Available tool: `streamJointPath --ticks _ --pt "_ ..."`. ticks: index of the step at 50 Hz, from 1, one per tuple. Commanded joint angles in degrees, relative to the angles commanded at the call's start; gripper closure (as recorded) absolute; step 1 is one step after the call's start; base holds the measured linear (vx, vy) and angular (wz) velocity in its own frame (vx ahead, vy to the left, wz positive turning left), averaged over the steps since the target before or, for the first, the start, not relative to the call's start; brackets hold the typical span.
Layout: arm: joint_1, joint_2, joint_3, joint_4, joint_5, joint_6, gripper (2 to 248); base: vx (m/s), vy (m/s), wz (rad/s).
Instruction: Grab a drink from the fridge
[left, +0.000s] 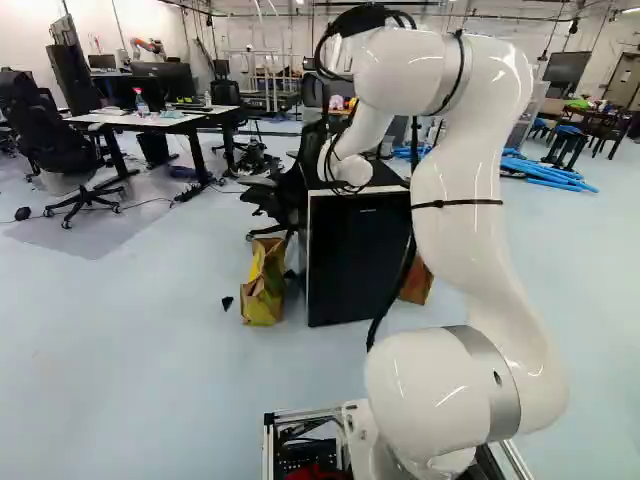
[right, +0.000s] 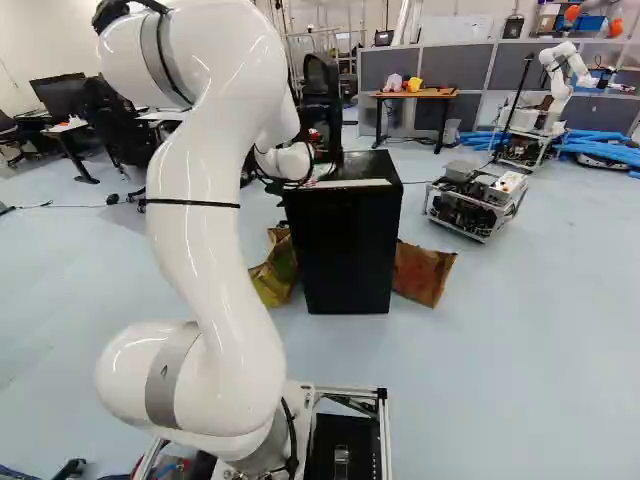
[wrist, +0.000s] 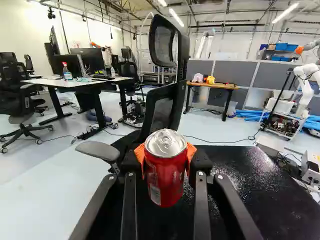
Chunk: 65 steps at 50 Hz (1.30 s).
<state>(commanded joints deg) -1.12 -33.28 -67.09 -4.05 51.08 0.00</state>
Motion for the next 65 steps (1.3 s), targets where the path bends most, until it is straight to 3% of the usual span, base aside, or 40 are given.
streamJointPath --ticks 30,65 --pt "0.2 10.9 13.7 0.9 -0.2 0.0 152 0.000 0.000 0.000" --pt "0.6 28.2 35.6 2.3 -0.6 0.0 152 0.000 0.000 0.000"
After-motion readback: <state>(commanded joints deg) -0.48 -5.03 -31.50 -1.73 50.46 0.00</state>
